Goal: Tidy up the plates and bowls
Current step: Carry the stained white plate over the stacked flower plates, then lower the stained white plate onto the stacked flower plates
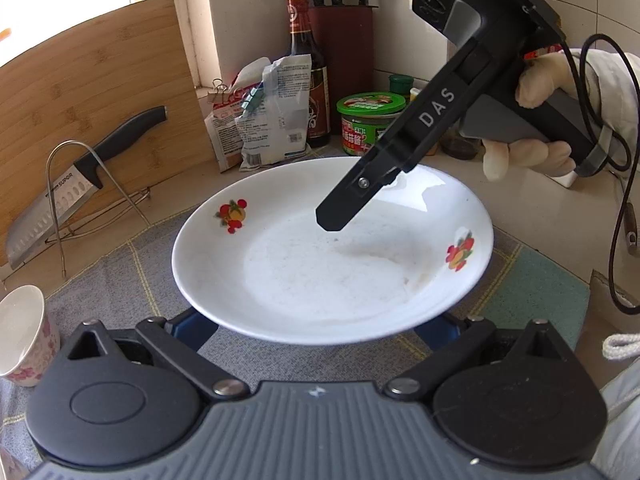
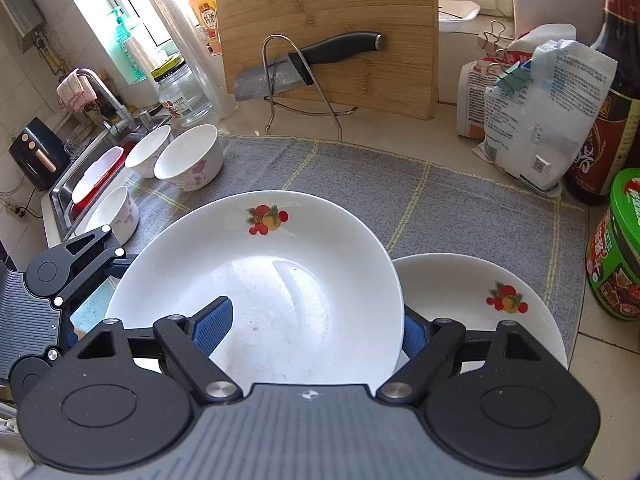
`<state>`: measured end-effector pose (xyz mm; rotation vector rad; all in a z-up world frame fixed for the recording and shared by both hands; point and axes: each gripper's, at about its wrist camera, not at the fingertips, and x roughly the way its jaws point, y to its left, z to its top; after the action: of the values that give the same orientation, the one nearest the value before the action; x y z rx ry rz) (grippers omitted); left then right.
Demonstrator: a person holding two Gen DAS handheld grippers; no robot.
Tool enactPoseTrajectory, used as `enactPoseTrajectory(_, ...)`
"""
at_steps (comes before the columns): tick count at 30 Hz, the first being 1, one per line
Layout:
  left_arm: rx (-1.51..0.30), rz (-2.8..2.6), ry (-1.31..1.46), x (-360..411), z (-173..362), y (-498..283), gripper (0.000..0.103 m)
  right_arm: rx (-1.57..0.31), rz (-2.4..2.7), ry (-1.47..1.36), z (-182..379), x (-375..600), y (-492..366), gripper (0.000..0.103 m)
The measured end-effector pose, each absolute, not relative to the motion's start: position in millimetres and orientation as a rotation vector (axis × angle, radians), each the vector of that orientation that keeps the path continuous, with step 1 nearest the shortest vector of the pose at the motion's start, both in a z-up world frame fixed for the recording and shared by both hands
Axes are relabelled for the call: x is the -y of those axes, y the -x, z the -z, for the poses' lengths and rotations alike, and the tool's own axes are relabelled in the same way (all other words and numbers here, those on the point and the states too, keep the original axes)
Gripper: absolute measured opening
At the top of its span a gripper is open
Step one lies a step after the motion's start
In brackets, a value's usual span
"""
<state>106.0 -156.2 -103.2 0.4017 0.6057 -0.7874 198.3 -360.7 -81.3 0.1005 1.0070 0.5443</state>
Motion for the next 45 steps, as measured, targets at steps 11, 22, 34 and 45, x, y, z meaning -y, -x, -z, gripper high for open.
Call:
enactPoseTrajectory(11,-0.618,0.853,-0.436,174.6,103.0,-113.1,0.102,-1.008,-0.483,-0.134,86.0,388.0,-184.3,0.089)
enactPoseTrajectory(22,-0.635,0.907,-0.470,190.9,103.2,-124.6,0.102,-1.022,-0.430,-0.168,95.1,411.4,-176.6,0.089)
enactPoseTrajectory(34,-0.670,0.950,-0.495,208.6,110.3,-130.8,0.101,-1.051,-0.389,-0.184,107.9,427.4,-171.6,0.089)
enactPoseTrajectory(45,-0.693,0.964,-0.507,216.9,116.2,-135.5,0.101,-1.065,-0.373,-0.199,113.8,434.9,-171.3,0.089)
